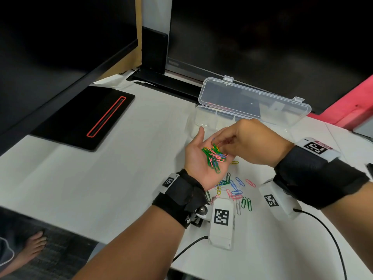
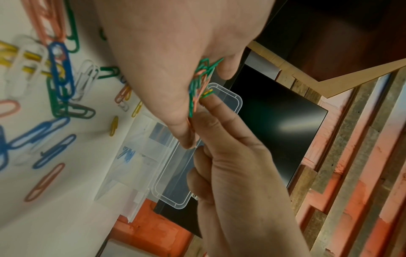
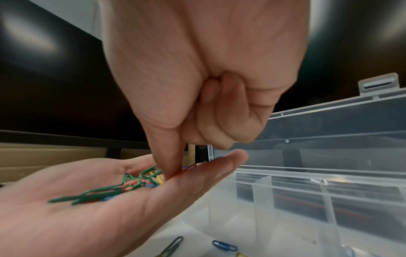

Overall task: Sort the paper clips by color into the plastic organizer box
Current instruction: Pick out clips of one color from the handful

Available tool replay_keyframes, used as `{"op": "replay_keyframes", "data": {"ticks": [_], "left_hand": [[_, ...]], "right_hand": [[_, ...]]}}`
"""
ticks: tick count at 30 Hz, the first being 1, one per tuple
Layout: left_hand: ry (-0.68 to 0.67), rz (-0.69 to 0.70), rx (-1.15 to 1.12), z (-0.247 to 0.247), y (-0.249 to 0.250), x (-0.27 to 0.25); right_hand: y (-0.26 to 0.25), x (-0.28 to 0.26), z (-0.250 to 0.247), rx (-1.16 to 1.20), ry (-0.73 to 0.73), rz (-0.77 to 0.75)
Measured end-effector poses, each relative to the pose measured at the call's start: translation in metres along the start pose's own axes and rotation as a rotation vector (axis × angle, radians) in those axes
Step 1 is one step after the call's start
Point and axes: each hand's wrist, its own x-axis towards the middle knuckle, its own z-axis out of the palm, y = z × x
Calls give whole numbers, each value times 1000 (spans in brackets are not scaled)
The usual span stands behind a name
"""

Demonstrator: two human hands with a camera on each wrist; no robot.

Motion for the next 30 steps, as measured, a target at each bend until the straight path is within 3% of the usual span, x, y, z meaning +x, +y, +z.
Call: {"op": "replay_keyframes", "data": {"ticks": [5, 11, 19, 25, 30], "left_hand": [[8, -35, -31, -4, -2, 2], [23, -46, -1, -6, -4, 5], [88, -36, -45, -7, -2, 6], [80, -58, -50, -4, -2, 3], [25, -43, -83, 1, 0, -2]], "right_hand": [[-9, 2, -7, -313, -108, -63], [-24, -1, -15, -619, -109, -136], [-22, 1, -15, -630, -158, -256], [-21, 2, -17, -687, -115, -204], [-11, 4, -18, -393, -69, -127]]}}
